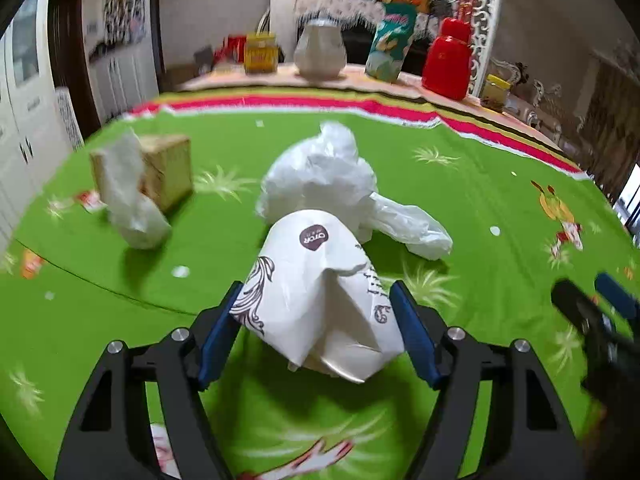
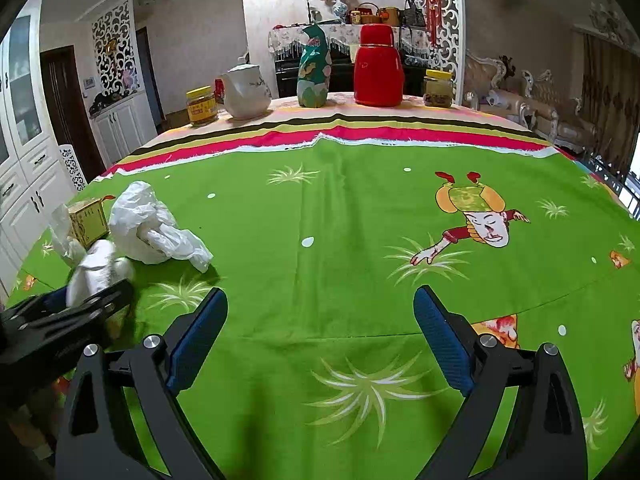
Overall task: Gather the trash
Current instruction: 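Reach the left tool to a crumpled white paper cup and grasp it, then lift the paper cup with the left tool while the right tool grasps a white plastic bag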
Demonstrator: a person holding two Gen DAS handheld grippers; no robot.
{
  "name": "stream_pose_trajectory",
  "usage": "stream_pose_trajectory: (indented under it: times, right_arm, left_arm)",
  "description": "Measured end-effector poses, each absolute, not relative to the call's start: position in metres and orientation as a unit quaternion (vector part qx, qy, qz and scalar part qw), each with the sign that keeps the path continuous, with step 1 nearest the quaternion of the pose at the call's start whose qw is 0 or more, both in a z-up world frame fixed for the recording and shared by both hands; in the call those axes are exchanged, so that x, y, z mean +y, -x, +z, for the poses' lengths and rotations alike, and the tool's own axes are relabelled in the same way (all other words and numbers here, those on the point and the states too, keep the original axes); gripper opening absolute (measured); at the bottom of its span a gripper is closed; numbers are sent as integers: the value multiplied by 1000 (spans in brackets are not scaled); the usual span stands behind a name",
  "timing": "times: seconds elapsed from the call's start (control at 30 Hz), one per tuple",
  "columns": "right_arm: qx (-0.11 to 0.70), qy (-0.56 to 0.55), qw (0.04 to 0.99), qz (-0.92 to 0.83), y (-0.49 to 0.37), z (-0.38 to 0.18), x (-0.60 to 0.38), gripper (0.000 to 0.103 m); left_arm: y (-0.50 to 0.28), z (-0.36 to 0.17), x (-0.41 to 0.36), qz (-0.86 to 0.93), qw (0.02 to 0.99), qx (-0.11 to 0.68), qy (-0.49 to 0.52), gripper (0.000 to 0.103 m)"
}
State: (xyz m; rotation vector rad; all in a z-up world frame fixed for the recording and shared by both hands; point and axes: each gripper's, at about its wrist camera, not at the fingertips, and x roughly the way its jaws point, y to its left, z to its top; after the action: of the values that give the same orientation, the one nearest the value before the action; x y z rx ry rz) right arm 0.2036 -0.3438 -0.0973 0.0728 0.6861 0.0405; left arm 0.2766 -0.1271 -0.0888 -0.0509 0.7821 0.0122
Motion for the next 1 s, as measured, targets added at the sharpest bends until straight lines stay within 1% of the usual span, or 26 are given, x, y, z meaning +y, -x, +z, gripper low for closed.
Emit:
stream_pose_trajectory:
  times: [0.13, 0.27, 0.3, 0.37, 0.43, 0.5, 0.57, 0.67, 0.7, 0.73, 0.77, 0.8, 0.93, 1.0]
  right_arm:
    - [334, -33, 942, 23, -203, -97, -342, 88]
    - [327, -18, 944, 40, -198, -94, -330, 88]
    - [322, -11, 945, 50, -196, -93, -324, 88]
    - [319, 0, 945, 67, -194, -93, -314, 88]
    - [318, 21, 944, 83, -191, -92, -299, 88]
    - [317, 43, 943, 96, -187, -92, -283, 88]
    - [313, 70, 940, 112, -181, -92, -266, 88]
    - [311, 96, 937, 128, -175, -93, -248, 88]
    - [314, 105, 935, 129, -175, -94, -243, 88]
    - [317, 106, 934, 129, -176, -94, -240, 88]
    - [320, 102, 933, 132, -178, -94, -238, 88]
    - [323, 96, 932, 135, -182, -93, -235, 88]
    - [319, 109, 930, 150, -203, -82, -217, 88]
    - [321, 114, 926, 161, -222, -77, -205, 88]
  left_arm:
    - [-243, -80, -108, 24, 933, 360, 6, 71]
    - [-214, -63, -65, 69, 943, 324, 16, 72]
    - [-209, -60, -52, 79, 945, 315, 23, 70]
    - [-205, -59, -34, 91, 949, 300, 25, 63]
    - [-204, -66, -23, 96, 950, 296, 18, 63]
    - [-212, -73, -11, 64, 940, 330, 51, 48]
    - [-214, -73, -3, 61, 937, 338, 70, 47]
    - [-217, -71, 1, 54, 936, 342, 55, 47]
    - [-217, -71, 4, 50, 935, 346, 62, 51]
    - [-218, -72, 7, 49, 932, 352, 69, 57]
    - [-218, -74, 9, 53, 929, 358, 77, 76]
    - [-218, -75, 14, 60, 927, 360, 84, 86]
    - [-218, -77, 23, 75, 924, 363, 96, 87]
    - [-217, -77, 29, 80, 922, 363, 107, 90]
